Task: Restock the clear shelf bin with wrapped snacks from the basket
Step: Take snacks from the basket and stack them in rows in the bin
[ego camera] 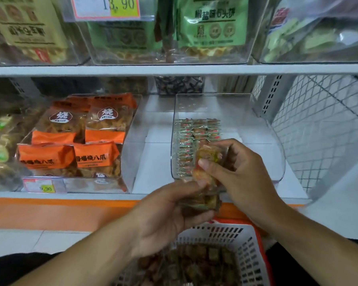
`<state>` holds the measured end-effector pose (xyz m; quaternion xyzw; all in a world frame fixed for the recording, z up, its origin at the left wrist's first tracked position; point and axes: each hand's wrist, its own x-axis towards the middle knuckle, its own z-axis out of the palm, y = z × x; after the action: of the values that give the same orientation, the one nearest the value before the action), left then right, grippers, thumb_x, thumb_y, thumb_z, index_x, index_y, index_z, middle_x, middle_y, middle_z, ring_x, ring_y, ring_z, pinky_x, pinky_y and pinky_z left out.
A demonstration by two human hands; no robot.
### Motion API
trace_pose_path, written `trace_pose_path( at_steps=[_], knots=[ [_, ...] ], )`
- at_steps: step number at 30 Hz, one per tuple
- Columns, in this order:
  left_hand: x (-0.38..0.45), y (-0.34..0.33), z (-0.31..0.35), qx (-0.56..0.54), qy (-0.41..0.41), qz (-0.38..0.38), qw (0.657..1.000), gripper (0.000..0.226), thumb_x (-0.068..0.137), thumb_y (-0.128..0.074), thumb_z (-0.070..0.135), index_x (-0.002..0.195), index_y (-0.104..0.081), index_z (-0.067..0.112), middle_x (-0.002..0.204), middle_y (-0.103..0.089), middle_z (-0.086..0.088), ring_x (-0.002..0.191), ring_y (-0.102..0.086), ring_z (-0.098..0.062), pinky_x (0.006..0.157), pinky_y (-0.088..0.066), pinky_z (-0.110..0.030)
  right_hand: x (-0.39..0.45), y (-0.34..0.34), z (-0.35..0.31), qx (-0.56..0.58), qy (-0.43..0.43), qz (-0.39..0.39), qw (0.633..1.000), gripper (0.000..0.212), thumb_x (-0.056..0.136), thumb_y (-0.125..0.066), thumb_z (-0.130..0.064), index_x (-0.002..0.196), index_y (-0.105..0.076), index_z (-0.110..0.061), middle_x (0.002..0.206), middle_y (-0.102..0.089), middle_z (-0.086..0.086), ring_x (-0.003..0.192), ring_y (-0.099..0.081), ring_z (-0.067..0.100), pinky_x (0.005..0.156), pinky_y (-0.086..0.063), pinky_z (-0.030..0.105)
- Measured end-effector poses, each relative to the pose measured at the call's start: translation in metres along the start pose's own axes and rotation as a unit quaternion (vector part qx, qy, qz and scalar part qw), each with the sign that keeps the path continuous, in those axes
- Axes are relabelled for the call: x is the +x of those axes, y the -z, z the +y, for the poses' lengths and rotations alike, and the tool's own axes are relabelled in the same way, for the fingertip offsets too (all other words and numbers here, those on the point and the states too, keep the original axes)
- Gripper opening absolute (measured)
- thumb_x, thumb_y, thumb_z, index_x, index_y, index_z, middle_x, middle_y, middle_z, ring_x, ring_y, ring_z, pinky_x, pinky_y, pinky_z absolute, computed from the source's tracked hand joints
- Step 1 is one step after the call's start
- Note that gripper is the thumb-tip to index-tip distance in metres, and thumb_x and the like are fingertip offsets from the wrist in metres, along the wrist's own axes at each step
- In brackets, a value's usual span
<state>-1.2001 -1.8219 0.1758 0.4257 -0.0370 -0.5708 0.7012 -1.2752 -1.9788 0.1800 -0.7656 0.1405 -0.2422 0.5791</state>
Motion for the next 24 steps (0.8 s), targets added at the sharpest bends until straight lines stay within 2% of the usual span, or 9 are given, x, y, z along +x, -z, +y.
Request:
trace_pose_path(
  at_steps=[3,6,10,13,15,17,19,21,24],
  knots=[
    [0.006,0.002,-0.003,0.007,-0.019,0.038,0.999,0.038,0.074,-0.078,0.012,0.111,-0.073,0.004,0.114,-0.071,-0.024,0.093,-0.071,-0.026,0.065,-0.061,-0.029,-0.002,0.000,-0.001,0.118,-0.072,-0.034,0.990,0.022,0.084,-0.075,-0.031,0.106,-0.073,-0.025,0.100,-0.078,0.000,0.093,-0.076,0.019,0.080,-0.062,0.036],
    [0.010,0.003,-0.002,0.008,-0.054,0.057,0.997,0.032,0.065,-0.076,0.012,0.096,-0.080,0.006,0.098,-0.072,-0.024,0.079,-0.071,-0.026,0.060,-0.060,-0.029,0.000,0.010,-0.003,0.270,-0.162,-0.062,0.947,0.026,0.089,-0.069,-0.032,0.111,-0.075,-0.018,0.113,-0.075,0.009,0.106,-0.073,0.024,0.081,-0.060,0.033],
    [0.010,0.006,-0.001,0.049,-0.103,0.049,0.992,0.025,0.067,-0.079,0.007,0.092,-0.078,0.010,0.093,-0.072,-0.020,0.076,-0.070,-0.023,0.063,-0.060,-0.029,-0.003,0.020,0.001,0.249,-0.200,-0.129,0.939,0.031,0.091,-0.067,-0.036,0.117,-0.074,-0.019,0.121,-0.073,0.006,0.116,-0.068,0.022,0.094,-0.054,0.042],
    [0.007,0.006,0.000,0.091,-0.095,0.064,0.989,0.034,0.063,-0.087,0.005,0.095,-0.078,0.007,0.095,-0.074,-0.020,0.076,-0.071,-0.023,0.063,-0.059,-0.027,-0.009,0.017,0.000,0.218,-0.207,-0.150,0.942,0.032,0.085,-0.074,-0.036,0.113,-0.075,-0.021,0.115,-0.075,0.008,0.110,-0.070,0.024,0.097,-0.050,0.043],
    [0.005,0.005,0.002,0.092,-0.080,0.076,0.990,0.037,0.058,-0.087,0.010,0.094,-0.079,0.007,0.096,-0.075,-0.020,0.076,-0.072,-0.023,0.062,-0.059,-0.027,-0.012,0.015,-0.007,0.184,-0.155,-0.124,0.963,0.026,0.081,-0.077,-0.034,0.105,-0.076,-0.024,0.105,-0.077,0.005,0.103,-0.073,0.022,0.089,-0.056,0.035],
    [0.001,0.006,0.004,0.075,-0.051,0.078,0.993,0.035,0.062,-0.084,0.013,0.096,-0.079,0.006,0.101,-0.076,-0.020,0.081,-0.073,-0.023,0.061,-0.060,-0.027,-0.015,0.016,-0.014,0.057,-0.029,-0.067,0.996,0.021,0.078,-0.079,-0.034,0.098,-0.073,-0.030,0.099,-0.077,-0.006,0.095,-0.073,0.010,0.078,-0.055,0.016],
    [-0.002,0.009,0.008,0.038,-0.014,0.068,0.997,0.038,0.070,-0.080,0.022,0.104,-0.079,0.006,0.109,-0.074,-0.022,0.090,-0.072,-0.027,0.063,-0.061,-0.030,-0.017,0.017,-0.016,-0.095,0.107,-0.033,0.989,0.024,0.077,-0.082,-0.030,0.095,-0.067,-0.037,0.106,-0.074,-0.017,0.101,-0.068,-0.001,0.081,-0.048,0.007],
    [-0.004,0.011,0.014,-0.005,0.010,0.058,0.998,0.046,0.078,-0.075,0.036,0.112,-0.077,0.004,0.111,-0.072,-0.023,0.092,-0.070,-0.030,0.065,-0.062,-0.034,-0.020,0.016,-0.011,-0.178,0.190,-0.041,0.965,0.034,0.077,-0.085,-0.017,0.096,-0.065,-0.038,0.113,-0.069,-0.020,0.112,-0.063,-0.003,0.089,-0.045,0.007],
    [-0.006,0.012,0.019,0.001,-0.003,0.031,1.000,0.043,0.082,-0.072,0.044,0.105,-0.080,0.009,0.098,-0.075,-0.015,0.079,-0.073,-0.021,0.065,-0.062,-0.032,-0.021,0.014,-0.004,-0.209,0.230,-0.082,0.947,0.041,0.073,-0.085,0.001,0.094,-0.068,-0.030,0.119,-0.067,-0.021,0.122,-0.058,0.001,0.100,-0.045,0.016]
  ],
)
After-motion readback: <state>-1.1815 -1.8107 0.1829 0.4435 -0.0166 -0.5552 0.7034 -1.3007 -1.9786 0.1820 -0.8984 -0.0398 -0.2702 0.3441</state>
